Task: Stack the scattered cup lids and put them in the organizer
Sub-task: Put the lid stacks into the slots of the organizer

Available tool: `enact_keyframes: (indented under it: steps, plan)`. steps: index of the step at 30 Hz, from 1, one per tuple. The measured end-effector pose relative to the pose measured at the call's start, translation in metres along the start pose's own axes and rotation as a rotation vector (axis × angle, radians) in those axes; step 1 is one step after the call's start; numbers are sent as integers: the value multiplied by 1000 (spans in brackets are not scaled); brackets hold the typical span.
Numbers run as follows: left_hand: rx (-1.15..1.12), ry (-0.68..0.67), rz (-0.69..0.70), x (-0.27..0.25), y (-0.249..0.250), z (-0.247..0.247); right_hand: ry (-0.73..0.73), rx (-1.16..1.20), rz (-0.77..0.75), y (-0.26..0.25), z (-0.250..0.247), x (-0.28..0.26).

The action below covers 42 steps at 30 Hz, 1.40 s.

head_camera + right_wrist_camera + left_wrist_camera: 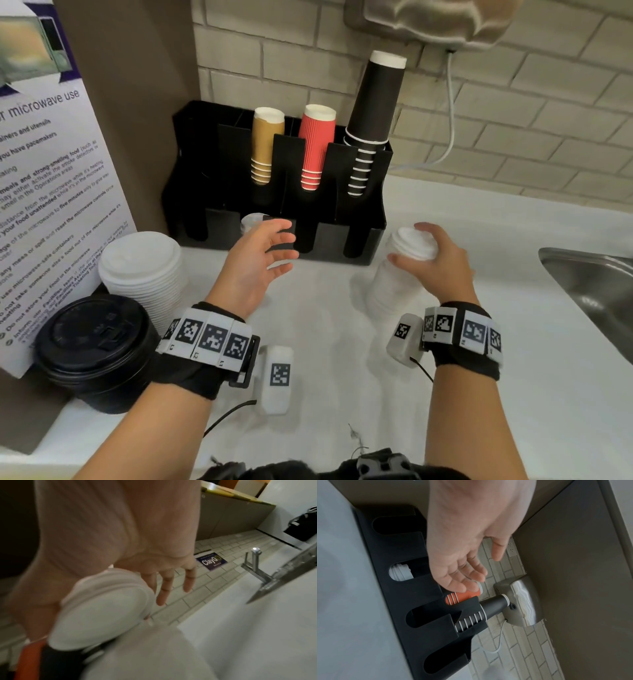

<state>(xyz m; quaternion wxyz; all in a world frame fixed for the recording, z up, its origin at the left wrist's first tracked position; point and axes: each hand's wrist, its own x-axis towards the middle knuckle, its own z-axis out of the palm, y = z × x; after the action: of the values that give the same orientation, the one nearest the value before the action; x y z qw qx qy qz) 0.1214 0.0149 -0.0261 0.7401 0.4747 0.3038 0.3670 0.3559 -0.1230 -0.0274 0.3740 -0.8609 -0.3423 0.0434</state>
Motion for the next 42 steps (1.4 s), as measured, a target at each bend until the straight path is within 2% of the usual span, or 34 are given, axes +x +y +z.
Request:
enact_keyframes:
  steps: [3,5,7,11,15,21,30,42]
  plan:
    - [244,-171,126,-1,-8,13,-75,351,-184,-34,-5,-10]
    - [325,-298,205,-4,-14,24,-239,501,-295,-59,3,-20]
    - [301,-379,300,-8,-20,33,-377,562,-350,-78,15,-29]
    - [263,-334,441,-8,-20,31,-512,609,-339,-88,34,-36]
    - [305,-293,433,-6,-15,18,-657,679,-189,-87,36,-37]
    - [312,-334,420,-8,-13,7,-720,671,-302,-88,19,-34]
    - [405,-331,431,-10,-12,-1,-719,666,-346,-93,13,-40]
    - [414,-291,453,-8,-7,-1,-632,589,-408,-106,17,-37]
